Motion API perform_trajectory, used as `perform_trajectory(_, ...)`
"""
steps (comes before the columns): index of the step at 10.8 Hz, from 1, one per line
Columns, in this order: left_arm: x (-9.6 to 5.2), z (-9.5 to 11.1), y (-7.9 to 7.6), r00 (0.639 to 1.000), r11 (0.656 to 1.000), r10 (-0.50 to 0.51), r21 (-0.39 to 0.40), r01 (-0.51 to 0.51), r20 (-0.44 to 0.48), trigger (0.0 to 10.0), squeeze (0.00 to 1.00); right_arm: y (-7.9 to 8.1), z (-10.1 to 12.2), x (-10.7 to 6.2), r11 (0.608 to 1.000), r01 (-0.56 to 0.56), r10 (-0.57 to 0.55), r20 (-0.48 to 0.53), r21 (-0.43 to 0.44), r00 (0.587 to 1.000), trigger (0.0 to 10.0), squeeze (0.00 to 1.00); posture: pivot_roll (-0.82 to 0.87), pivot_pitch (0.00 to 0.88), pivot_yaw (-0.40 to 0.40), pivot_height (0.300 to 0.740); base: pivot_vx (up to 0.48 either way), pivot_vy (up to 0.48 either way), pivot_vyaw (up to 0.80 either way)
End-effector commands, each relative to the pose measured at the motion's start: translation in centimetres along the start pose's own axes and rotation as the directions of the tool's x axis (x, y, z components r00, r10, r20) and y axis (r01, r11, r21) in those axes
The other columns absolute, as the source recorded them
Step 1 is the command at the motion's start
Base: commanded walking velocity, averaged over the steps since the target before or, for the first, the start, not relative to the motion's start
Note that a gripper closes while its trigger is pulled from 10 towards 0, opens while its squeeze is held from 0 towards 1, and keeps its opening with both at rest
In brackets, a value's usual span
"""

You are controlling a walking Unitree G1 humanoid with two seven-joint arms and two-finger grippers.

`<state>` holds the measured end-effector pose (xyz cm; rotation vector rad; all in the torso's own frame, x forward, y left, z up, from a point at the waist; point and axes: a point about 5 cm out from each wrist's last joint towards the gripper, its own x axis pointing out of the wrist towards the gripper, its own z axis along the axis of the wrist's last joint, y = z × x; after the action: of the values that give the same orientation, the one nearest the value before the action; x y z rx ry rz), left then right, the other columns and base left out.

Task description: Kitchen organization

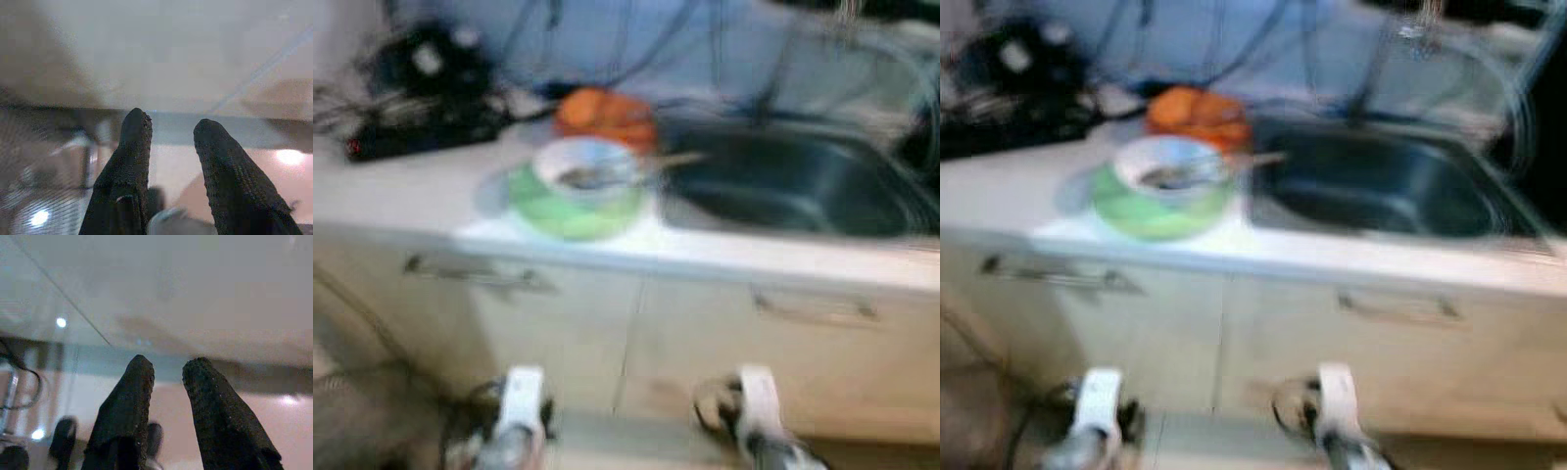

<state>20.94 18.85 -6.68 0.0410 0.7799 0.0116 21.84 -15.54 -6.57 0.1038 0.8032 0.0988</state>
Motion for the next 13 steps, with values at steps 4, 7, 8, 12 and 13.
perform_trajectory(4, -0.1, -0.4, 0.0, 1.0, 1.0, -0.014, 0.027, 0.014, -0.019, 10.0, 0.0, 0.4, -0.8, -0.1, 0.999, 0.003, -0.002, -0.02, 0.032, 1.0, 10.0, 0.0, 0.23, 0.0, -0.017, 0.74, 0.0, 0.0, 0.0)
perform_trajectory(7, 0.1, 0.4, 0.2, 0.999, 0.998, -0.03, 0.057, 0.031, -0.01, 10.0, 0.0, 0.9, -0.7, 0.0, 0.998, 0.005, -0.004, -0.008, 0.055, 1.0, 10.0, 0.0, 0.22, 0.0, 0.016, 0.74, 0.0, 0.0, 0.0)
perform_trajectory(8, 0.3, 0.8, -0.1, 0.999, 0.997, -0.04, 0.06, 0.04, -0.005, 10.0, 0.0, 0.4, -0.1, 0.1, 0.998, 0.022, -0.023, 0.012, 0.067, 1.0, 10.0, 0.0, 0.2, 0.0, 0.026, 0.74, 0.0, 0.0, 0.0)
perform_trajectory(12, 0.6, 2.0, -0.6, 0.998, 0.995, -0.063, 0.072, 0.062, 0.015, 10.0, 0.0, 0.0, 1.0, 0.2, 0.996, 0.039, -0.043, 0.05, 0.079, 0.998, 10.0, 0.0, 0.16, 0.0, 0.04, 0.74, 0.0, 0.0, 0.0)
perform_trajectory(13, 0.8, 2.6, -0.9, 0.997, 0.995, -0.071, 0.073, 0.069, 0.028, 10.0, 0.0, -0.2, 1.4, 0.2, 0.996, 0.044, -0.049, 0.062, 0.08, 0.997, 10.0, 0.0, 0.15, 0.0, 0.042, 0.74, 0.0, 0.0, 0.0)
